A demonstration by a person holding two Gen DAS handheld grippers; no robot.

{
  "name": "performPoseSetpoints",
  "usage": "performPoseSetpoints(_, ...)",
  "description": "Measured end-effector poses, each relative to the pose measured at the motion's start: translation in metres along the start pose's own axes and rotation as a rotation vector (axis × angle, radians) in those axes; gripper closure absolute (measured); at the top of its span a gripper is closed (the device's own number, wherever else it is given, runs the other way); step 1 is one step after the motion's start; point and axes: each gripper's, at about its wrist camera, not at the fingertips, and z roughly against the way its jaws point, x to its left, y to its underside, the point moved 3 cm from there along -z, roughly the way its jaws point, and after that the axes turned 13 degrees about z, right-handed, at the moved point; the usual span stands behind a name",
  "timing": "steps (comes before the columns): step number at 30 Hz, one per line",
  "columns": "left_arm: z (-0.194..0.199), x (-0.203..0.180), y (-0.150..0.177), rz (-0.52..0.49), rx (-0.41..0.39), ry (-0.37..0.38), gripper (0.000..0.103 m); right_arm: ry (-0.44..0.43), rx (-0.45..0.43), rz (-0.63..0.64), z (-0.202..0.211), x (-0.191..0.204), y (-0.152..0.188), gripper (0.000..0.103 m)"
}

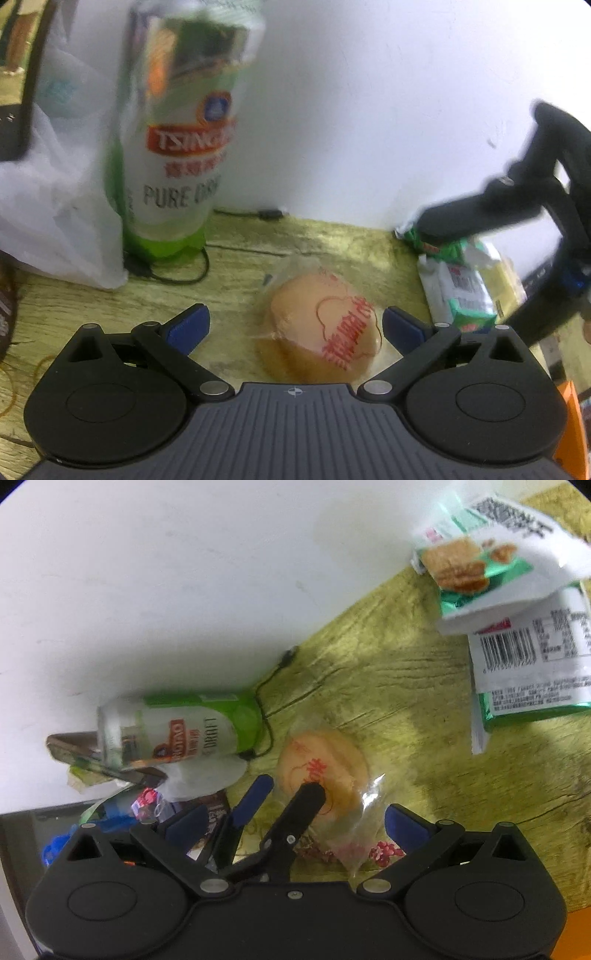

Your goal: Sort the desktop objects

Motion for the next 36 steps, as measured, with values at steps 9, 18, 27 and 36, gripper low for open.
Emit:
performPoseSetpoints(9, 0.004, -0.008, 0.011, -0.048, 0.106, 0.025, 0.002, -0.004, -0.020, 0.012, -0.009, 0.001, -0.011, 0.000)
performPoseSetpoints(18, 0.017, -0.024, 0.030, -0.119, 0.205, 0.062, 0.002, 0.015, -0.025, 0.084, -0.004, 0.004, -0.013, 0.000)
performPoseSetpoints(27, 0.027, -0.011, 0.016, -0.033, 0.116, -0.017, 0.003, 0.081, -0.086, 0.264, 0.018, 0.016, -0.009, 0.000)
performPoseSetpoints(36, 0.014, -0.005, 0.010, 0.009, 0.096, -0.073, 0.008, 0.099, -0.095, 0.239, 0.011, 0.004, -0.018, 0.005)
